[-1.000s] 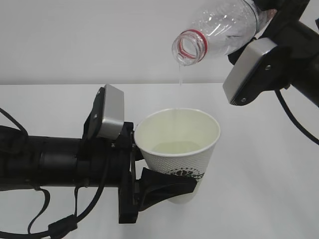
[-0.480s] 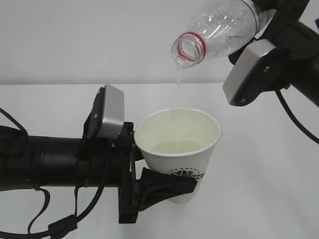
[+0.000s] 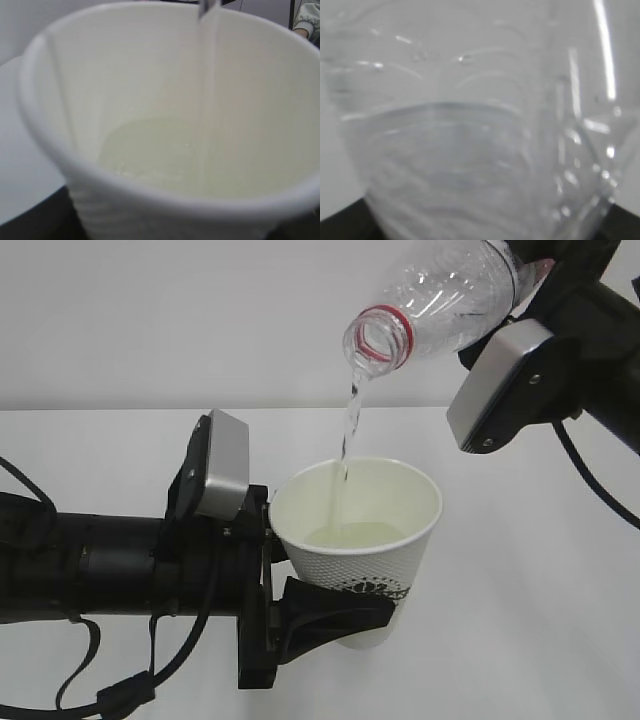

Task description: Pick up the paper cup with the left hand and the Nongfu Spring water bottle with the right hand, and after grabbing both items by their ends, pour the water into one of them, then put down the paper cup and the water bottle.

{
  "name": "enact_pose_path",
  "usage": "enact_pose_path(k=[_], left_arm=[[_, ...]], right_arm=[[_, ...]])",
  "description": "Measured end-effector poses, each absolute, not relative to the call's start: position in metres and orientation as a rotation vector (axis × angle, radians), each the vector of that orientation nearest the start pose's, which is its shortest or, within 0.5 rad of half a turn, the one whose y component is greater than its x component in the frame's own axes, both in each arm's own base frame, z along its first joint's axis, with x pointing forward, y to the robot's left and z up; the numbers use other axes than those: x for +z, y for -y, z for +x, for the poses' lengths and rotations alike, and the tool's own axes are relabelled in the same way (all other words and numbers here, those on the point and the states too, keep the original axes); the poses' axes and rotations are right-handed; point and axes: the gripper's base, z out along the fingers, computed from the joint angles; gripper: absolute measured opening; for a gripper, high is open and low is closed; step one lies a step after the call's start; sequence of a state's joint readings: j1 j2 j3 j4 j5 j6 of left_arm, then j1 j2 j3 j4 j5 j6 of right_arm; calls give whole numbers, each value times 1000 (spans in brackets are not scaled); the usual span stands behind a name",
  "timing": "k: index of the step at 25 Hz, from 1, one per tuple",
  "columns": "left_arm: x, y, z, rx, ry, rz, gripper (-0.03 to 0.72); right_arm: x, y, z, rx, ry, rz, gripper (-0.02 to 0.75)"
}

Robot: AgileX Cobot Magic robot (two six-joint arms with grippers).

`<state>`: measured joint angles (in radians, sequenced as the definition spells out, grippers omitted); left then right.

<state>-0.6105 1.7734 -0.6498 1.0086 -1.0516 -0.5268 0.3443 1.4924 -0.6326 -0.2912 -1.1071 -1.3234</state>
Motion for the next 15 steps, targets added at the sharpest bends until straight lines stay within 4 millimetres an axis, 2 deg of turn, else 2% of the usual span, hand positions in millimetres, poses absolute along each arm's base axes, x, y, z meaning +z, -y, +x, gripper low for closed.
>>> enact_pose_path(k=[15], left_arm=[[170,227,208,-1084,-1463,1213,503]], right_arm=[[276,-121,270,-796,-622,-1147,495]])
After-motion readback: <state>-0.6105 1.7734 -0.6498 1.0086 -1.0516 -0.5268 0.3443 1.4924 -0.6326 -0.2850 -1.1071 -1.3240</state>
